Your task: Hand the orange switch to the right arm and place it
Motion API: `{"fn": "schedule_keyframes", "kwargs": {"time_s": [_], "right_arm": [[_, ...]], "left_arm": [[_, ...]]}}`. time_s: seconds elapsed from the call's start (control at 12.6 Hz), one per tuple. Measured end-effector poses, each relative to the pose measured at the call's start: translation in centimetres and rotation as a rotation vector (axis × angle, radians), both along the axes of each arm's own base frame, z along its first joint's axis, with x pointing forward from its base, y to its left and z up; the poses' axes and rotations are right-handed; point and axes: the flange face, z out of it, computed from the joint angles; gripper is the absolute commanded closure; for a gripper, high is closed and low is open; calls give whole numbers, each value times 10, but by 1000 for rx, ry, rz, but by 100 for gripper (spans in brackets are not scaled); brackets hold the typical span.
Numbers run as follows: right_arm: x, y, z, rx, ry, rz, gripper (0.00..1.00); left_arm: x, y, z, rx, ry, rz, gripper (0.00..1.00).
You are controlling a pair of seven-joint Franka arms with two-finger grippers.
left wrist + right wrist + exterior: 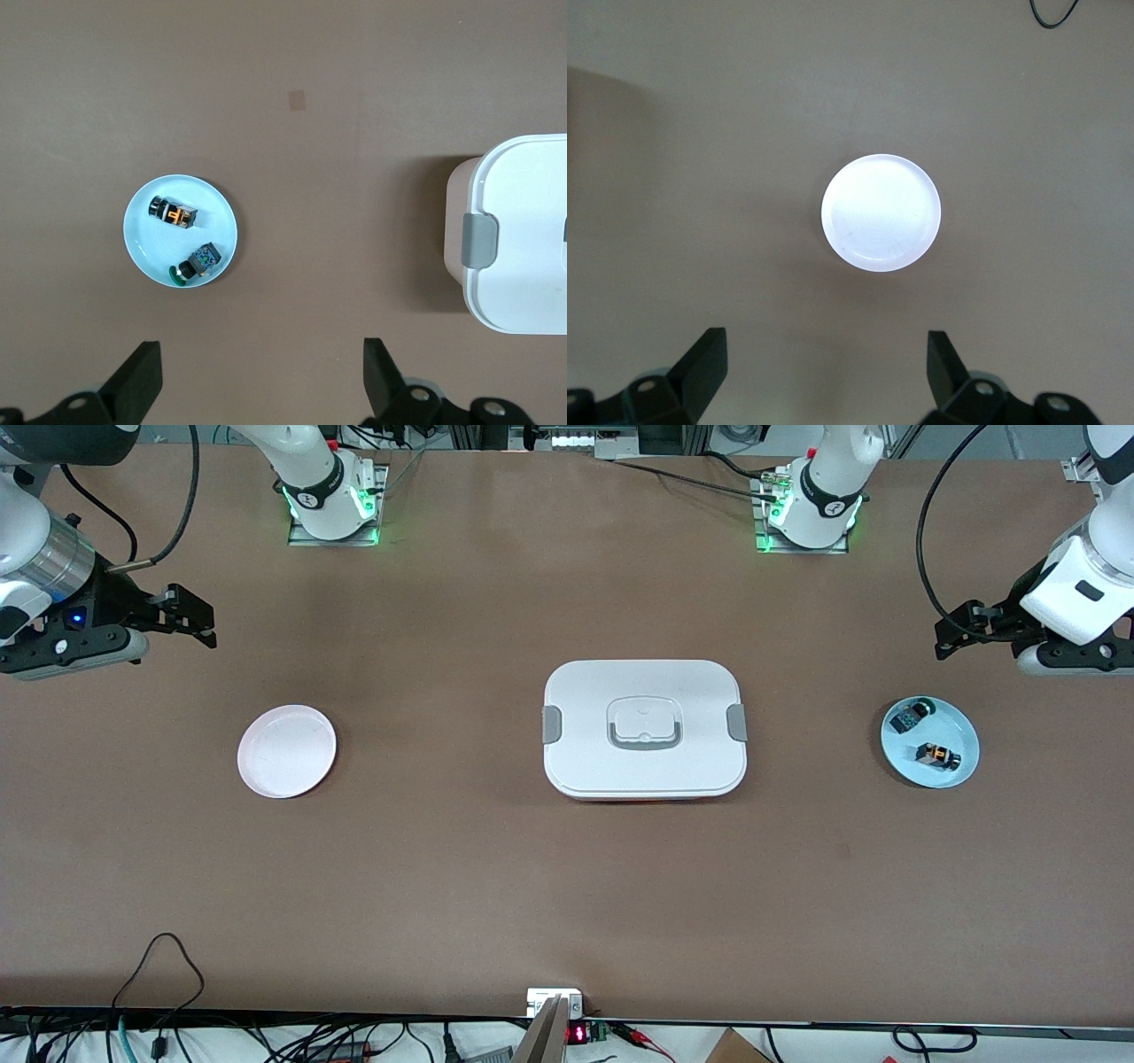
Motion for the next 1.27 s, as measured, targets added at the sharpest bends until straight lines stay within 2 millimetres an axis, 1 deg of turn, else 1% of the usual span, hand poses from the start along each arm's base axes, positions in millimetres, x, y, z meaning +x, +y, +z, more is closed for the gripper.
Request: {"fn": "schedule_keyframes", "kwargs": {"time_s": [0.63, 0.95, 1.11, 1.19, 1.27], "right_arm": [[2, 0, 1, 2, -16, 1, 0], [4, 1, 3, 3, -34, 2, 0], [3, 3, 3, 3, -34, 6, 0], [3, 4, 3, 5, -35, 7, 0], [4, 6, 3, 10, -39, 8, 0]], "left_arm": [[-2, 0, -3, 1, 26, 0, 0], [-4, 1, -13, 3, 77, 3, 0], [-1, 7, -23, 4, 106, 16, 0], [3, 15, -34, 5, 131, 30, 0], [7, 26, -49, 5, 166, 50, 0]]}}
